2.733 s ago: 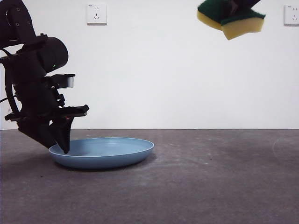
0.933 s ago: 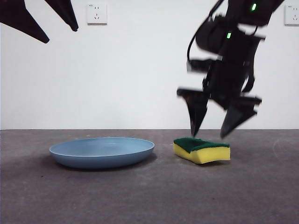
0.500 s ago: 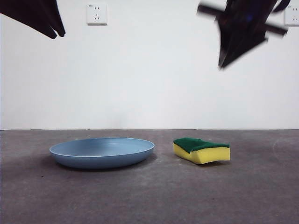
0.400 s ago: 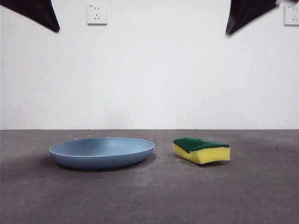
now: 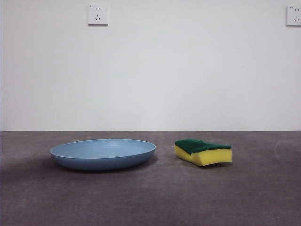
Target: Pick up the plate,pick up the cloth,clean the plate with the cloth
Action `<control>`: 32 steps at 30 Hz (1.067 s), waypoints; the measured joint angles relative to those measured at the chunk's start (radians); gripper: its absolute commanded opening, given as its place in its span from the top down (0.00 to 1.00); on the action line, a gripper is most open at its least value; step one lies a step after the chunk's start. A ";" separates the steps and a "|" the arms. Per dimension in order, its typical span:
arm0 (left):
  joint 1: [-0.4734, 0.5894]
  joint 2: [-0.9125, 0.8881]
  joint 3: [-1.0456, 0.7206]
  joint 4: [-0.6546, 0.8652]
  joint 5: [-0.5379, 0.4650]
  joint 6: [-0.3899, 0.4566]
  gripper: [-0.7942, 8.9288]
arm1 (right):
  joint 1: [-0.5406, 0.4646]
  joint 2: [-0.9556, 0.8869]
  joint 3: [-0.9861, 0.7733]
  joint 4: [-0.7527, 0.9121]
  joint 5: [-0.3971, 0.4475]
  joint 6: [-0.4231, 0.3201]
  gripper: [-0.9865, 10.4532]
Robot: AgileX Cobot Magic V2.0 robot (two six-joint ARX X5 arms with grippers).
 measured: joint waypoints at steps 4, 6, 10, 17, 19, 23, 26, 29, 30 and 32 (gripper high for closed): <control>-0.003 -0.129 -0.141 0.023 -0.040 0.001 0.93 | 0.000 -0.103 -0.149 0.051 0.001 0.016 0.93; -0.004 -0.186 -0.197 0.037 -0.040 0.000 0.93 | 0.000 -0.135 -0.194 0.057 0.002 0.021 0.93; -0.004 -0.236 -0.233 0.050 -0.038 -0.009 0.92 | 0.000 -0.143 -0.209 0.048 0.001 0.033 0.91; -0.004 -0.220 -0.233 0.056 -0.039 -0.035 0.92 | 0.000 -0.142 -0.209 0.050 0.001 0.044 0.91; -0.004 -0.214 -0.233 0.056 -0.039 -0.035 0.92 | 0.000 -0.142 -0.209 0.050 0.001 0.047 0.91; -0.004 -0.200 -0.233 0.056 -0.039 -0.035 0.92 | 0.000 -0.142 -0.209 0.050 0.001 0.048 0.91; -0.004 -0.192 -0.233 0.056 -0.039 -0.035 0.92 | 0.000 -0.142 -0.209 0.050 0.001 0.048 0.91; -0.004 -0.186 -0.233 0.055 -0.039 -0.035 0.92 | 0.000 -0.142 -0.209 0.050 0.001 0.048 0.91; -0.004 -0.186 -0.233 0.054 -0.040 -0.032 0.92 | 0.000 -0.142 -0.209 0.050 0.001 0.048 0.91; -0.003 -0.188 -0.233 0.054 -0.041 -0.018 0.92 | 0.000 -0.142 -0.209 0.050 0.001 0.048 0.91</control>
